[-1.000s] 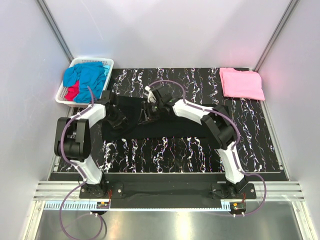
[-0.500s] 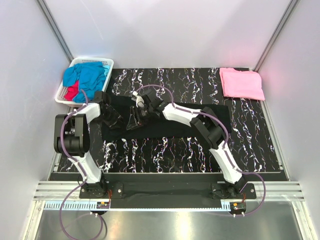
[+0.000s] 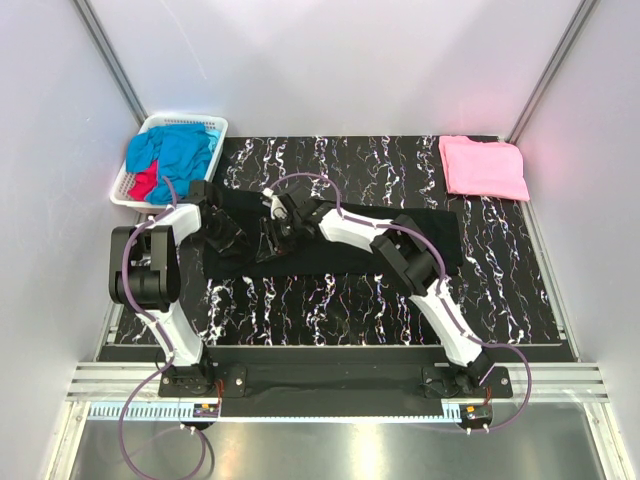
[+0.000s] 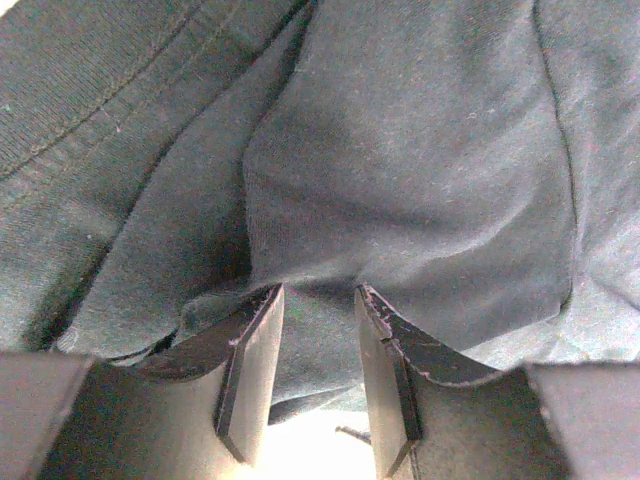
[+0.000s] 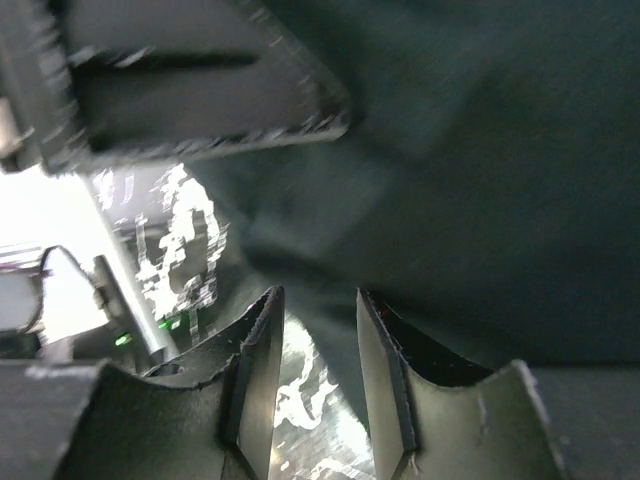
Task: Fold and stack the t-shirts
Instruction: Fold the tshirt
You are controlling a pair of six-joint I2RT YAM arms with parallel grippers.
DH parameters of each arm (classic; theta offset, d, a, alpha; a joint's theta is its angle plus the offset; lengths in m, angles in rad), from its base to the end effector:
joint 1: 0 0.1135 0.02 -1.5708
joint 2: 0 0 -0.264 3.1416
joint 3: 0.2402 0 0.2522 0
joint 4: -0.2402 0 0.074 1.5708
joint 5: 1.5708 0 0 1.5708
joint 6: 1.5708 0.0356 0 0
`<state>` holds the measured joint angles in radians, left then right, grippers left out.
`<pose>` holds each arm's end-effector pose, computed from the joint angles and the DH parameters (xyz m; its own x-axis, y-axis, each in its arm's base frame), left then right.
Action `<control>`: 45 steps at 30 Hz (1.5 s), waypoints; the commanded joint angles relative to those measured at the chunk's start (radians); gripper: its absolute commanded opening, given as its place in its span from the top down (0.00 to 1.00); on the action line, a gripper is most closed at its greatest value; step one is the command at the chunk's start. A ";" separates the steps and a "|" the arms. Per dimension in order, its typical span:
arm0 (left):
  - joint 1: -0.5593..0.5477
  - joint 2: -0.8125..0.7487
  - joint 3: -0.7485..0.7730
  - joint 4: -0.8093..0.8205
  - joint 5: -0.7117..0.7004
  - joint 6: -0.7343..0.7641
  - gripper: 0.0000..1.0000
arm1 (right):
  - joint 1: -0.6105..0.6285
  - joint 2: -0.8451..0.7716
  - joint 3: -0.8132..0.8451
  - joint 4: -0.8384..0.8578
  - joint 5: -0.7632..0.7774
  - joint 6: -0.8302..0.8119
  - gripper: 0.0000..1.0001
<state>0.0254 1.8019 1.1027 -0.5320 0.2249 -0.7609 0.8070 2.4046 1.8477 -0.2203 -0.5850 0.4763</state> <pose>0.3429 0.0008 0.1562 -0.7168 -0.6906 -0.0962 -0.6141 0.6906 -0.3820 0.3517 0.3957 0.1397 -0.8320 -0.3161 -0.4560 -0.5547 0.4920 0.6710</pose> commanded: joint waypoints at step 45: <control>0.008 0.033 0.059 0.102 -0.056 0.083 0.59 | 0.031 -0.002 0.137 -0.099 0.255 -0.117 0.63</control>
<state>0.0235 1.8095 1.1133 -0.5377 0.2218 -0.7372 0.8230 2.4149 1.9686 -0.3225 -0.3477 0.3771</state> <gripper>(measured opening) 0.415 0.376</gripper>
